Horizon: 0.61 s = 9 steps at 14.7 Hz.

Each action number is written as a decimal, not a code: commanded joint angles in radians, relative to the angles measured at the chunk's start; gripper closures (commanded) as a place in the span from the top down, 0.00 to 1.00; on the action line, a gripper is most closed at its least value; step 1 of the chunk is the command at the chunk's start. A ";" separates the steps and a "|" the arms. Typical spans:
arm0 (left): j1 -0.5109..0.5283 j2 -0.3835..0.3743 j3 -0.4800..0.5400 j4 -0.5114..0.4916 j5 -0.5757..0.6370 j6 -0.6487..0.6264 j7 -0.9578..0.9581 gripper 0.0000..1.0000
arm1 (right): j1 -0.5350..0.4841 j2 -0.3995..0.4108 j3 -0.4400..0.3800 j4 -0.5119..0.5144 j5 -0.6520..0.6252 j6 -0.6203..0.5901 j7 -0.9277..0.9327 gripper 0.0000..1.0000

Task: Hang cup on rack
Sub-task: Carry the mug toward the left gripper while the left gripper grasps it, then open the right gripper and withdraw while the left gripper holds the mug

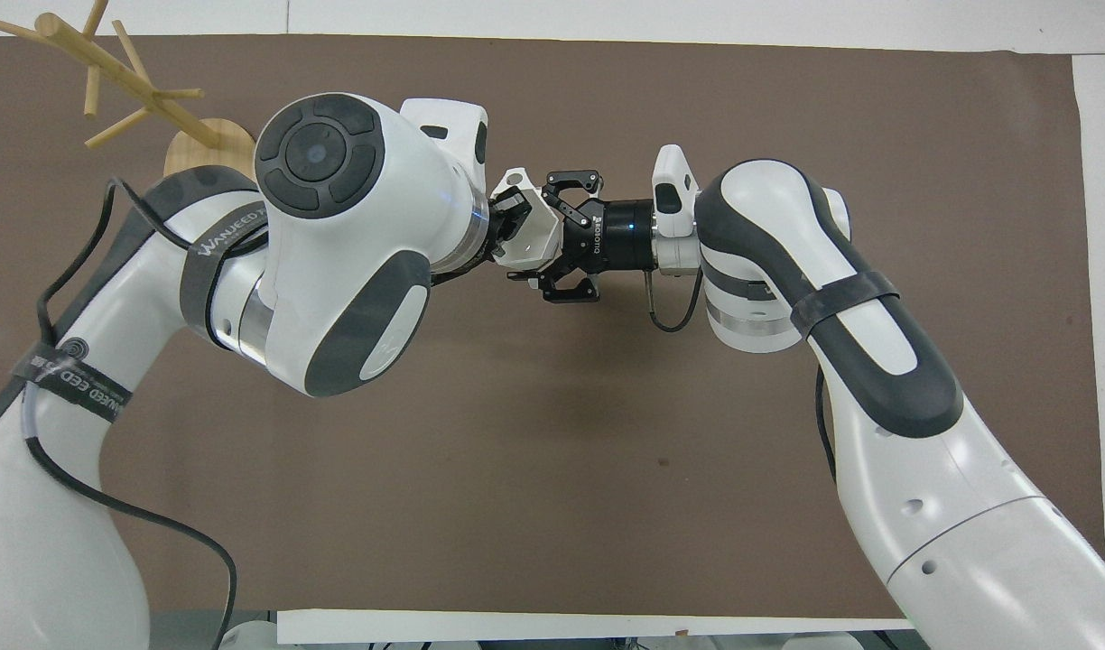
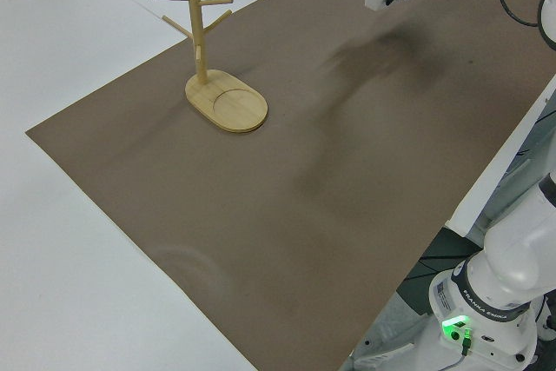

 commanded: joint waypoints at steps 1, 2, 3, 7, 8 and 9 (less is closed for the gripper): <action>-0.013 -0.017 0.014 -0.025 0.024 0.019 0.013 0.00 | -0.063 -0.022 0.003 -0.022 0.011 -0.042 0.008 0.99; -0.007 -0.016 0.012 -0.025 0.041 0.023 0.010 0.00 | -0.083 -0.023 0.003 -0.022 0.008 -0.074 0.008 0.99; -0.001 -0.016 0.014 -0.025 0.044 0.031 0.010 0.00 | -0.106 -0.025 0.000 -0.022 0.001 -0.105 0.007 0.99; 0.072 -0.023 0.017 -0.033 0.107 0.054 0.005 0.00 | -0.260 -0.028 -0.002 -0.010 -0.189 -0.234 0.011 0.99; 0.098 -0.030 0.017 -0.042 0.107 0.091 0.004 0.00 | -0.301 -0.052 -0.005 -0.011 -0.256 -0.241 0.016 0.99; 0.127 -0.045 0.017 -0.055 0.107 0.126 0.001 0.00 | -0.342 -0.078 -0.005 -0.010 -0.356 -0.241 0.020 0.99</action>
